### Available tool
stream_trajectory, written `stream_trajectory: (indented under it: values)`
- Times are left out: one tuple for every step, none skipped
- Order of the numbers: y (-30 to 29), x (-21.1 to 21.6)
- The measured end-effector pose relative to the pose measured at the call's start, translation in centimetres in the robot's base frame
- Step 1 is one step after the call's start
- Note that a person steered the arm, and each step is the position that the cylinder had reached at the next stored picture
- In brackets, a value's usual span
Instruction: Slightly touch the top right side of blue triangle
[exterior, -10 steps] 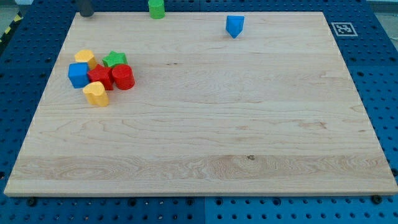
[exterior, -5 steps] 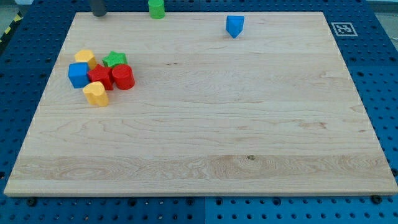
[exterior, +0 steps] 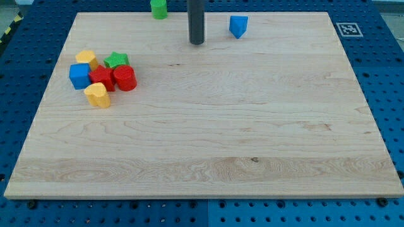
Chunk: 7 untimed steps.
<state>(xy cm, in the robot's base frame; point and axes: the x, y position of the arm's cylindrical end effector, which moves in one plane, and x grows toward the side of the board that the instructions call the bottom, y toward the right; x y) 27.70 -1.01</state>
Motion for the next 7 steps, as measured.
stream_trajectory:
  values:
    - [0.3, -3.3]
    - [5.5, -6.5]
    - [15.3, -3.6]
    - [22.8, 5.7]
    - [23.1, 4.7]
    - [20.5, 1.8]
    - [16.1, 0.3]
